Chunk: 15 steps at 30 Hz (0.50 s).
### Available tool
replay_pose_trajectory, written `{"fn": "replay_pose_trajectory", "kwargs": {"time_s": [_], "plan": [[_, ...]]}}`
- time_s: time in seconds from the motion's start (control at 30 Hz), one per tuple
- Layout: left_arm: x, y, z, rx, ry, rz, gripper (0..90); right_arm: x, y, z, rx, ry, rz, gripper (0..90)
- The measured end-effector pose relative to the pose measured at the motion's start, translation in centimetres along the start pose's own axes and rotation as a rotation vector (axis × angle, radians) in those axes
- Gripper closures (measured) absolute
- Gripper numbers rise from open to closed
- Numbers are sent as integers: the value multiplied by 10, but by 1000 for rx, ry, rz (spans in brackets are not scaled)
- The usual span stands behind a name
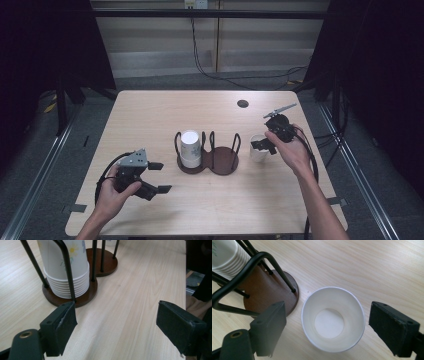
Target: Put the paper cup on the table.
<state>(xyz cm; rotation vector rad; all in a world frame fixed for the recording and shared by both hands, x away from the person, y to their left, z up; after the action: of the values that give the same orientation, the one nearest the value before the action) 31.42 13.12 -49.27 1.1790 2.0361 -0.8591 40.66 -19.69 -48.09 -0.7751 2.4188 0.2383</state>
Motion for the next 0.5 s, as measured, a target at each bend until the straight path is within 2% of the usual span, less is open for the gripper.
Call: {"fn": "replay_pose_trajectory", "kwargs": {"time_s": [0.13,0.23,0.33,0.5], "plan": [[-5,1,-4,-3,-34,-26,166,4,4,-2,-2,-64,28,139],[-3,2,-3,-10,-28,-33,166,7,10,-4,-13,-110,28,139],[-1,0,-1,-11,-25,-42,185,9,16,-7,-2,-146,13,140],[1,-2,-1,-3,-27,-55,185,11,28,-18,-11,-233,31,142]]}}
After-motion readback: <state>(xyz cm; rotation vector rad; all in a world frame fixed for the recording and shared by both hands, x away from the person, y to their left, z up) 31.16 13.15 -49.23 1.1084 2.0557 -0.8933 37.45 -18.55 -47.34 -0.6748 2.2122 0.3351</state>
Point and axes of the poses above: each handheld gripper's, and its own axes: z roughly forward along the jaws, x roughly out of its underside, y roughly to its left, the point moved 10 cm from there along z, roughly forward along the jaws, and after that the axes turned 6 degrees about -z, right-handed, at the moved point
